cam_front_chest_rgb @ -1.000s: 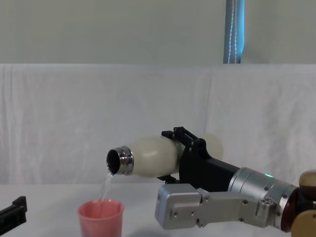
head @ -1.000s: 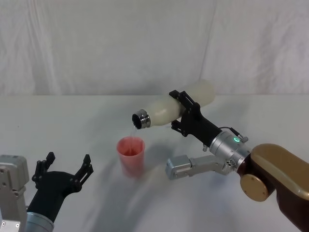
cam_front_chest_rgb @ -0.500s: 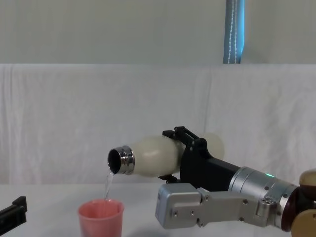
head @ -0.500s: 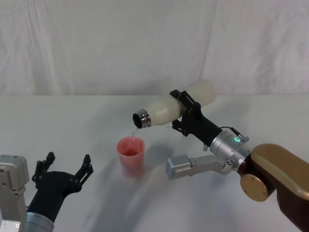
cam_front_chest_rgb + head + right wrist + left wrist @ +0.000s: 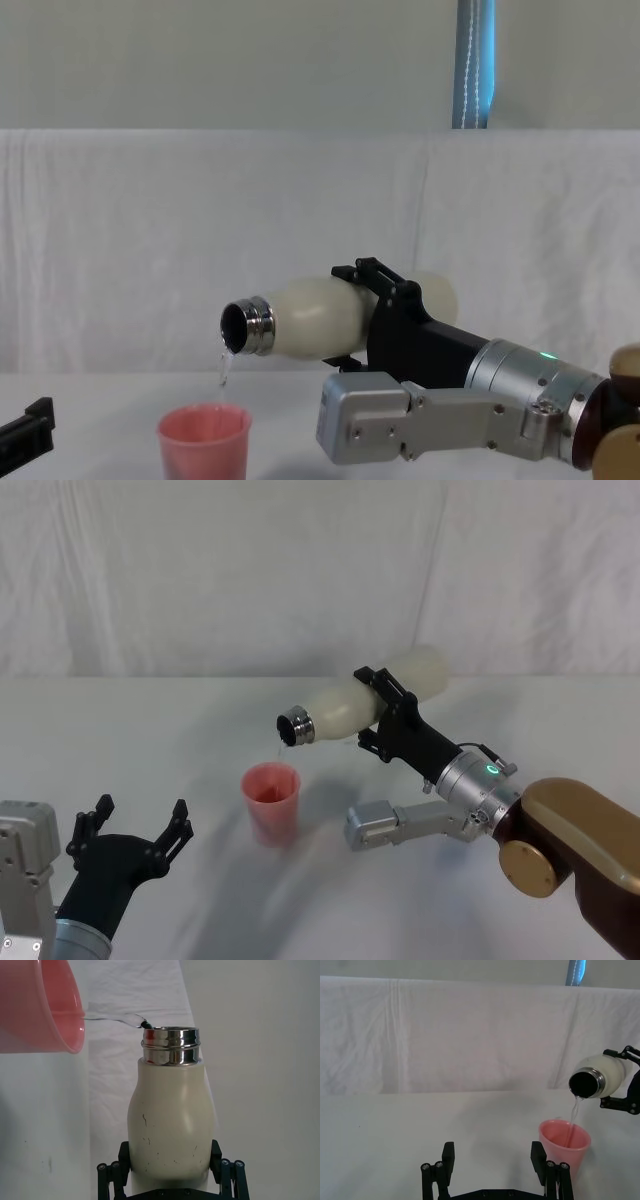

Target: Grasp the thermos with one hand and pour water into the cup lid.

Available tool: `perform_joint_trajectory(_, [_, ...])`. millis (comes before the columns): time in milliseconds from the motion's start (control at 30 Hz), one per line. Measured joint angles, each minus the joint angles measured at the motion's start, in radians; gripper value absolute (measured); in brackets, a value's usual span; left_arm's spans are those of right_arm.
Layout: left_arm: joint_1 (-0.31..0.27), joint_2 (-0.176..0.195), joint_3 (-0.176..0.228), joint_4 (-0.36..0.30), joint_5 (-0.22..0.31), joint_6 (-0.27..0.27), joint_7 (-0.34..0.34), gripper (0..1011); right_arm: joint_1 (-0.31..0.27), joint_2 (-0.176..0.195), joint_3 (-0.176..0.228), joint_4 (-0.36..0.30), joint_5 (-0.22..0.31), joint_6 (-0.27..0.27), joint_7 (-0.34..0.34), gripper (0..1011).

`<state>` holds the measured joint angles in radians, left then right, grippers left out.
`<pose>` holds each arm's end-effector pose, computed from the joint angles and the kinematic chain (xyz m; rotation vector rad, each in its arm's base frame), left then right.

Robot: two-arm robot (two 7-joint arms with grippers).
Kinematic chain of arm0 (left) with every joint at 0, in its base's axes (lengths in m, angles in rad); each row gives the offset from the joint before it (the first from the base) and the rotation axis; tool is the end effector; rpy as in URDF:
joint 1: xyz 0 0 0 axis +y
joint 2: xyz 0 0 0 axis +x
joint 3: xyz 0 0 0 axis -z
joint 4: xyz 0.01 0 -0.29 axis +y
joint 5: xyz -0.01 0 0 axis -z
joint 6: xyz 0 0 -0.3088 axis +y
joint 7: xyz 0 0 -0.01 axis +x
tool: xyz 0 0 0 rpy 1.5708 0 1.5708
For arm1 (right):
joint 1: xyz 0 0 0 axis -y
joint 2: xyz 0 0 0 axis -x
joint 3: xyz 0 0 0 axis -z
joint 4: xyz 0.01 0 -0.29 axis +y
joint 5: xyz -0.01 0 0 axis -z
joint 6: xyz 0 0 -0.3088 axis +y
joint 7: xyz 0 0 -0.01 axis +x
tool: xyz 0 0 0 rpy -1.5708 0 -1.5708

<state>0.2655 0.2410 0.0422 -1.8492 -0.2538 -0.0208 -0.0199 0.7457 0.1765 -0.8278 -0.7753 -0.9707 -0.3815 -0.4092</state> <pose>0.2529 0.0375 -0.2853 -0.0380 0.0140 1.4459 0.4804 0.0748 -0.2972 -0.4917 -1.4882 -0.7351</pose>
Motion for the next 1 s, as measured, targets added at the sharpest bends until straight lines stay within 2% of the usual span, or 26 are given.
perform_joint_trajectory(133, [0.000,0.000,0.000,0.000,0.000,0.000,0.000,1001,-0.004,0.000,0.006,-0.004,0.011,0.000,0.010,955])
perform_joint_trajectory(367, [0.000,0.000,0.000,0.000,0.000,0.000,0.000,1001,-0.032,-0.009,0.050,-0.032,0.083,-0.004,0.068,955])
perform_joint_trajectory(567, [0.000,0.000,0.000,0.000,0.000,0.000,0.000,1001,-0.052,-0.012,0.077,-0.054,0.122,-0.006,0.104,955])
perform_joint_trajectory(667, [0.000,0.000,0.000,0.000,0.000,0.000,0.000,1001,-0.071,-0.009,0.097,-0.082,0.153,-0.007,0.135,955])
perform_joint_trajectory(733, [0.000,0.000,0.000,0.000,0.000,0.000,0.000,1001,-0.096,-0.005,0.125,-0.123,0.205,-0.009,0.182,955])
perform_joint_trajectory(767, [0.000,0.000,0.000,0.000,0.000,0.000,0.000,1001,-0.120,-0.002,0.152,-0.163,0.252,-0.007,0.224,955])
perform_joint_trajectory(800, [0.000,0.000,0.000,0.000,0.000,0.000,0.000,1001,-0.120,-0.002,0.152,-0.163,0.252,-0.007,0.224,955])
perform_joint_trajectory(900, [0.000,0.000,0.000,0.000,0.000,0.000,0.000,1001,-0.180,0.005,0.216,-0.265,0.372,0.004,0.322,955])
perform_joint_trajectory(967, [0.000,0.000,0.000,0.000,0.000,0.000,0.000,1001,-0.204,0.008,0.241,-0.306,0.419,0.011,0.359,955])
perform_joint_trajectory(1000, [0.000,0.000,0.000,0.000,0.000,0.000,0.000,1001,-0.229,0.010,0.267,-0.348,0.470,0.022,0.396,955])
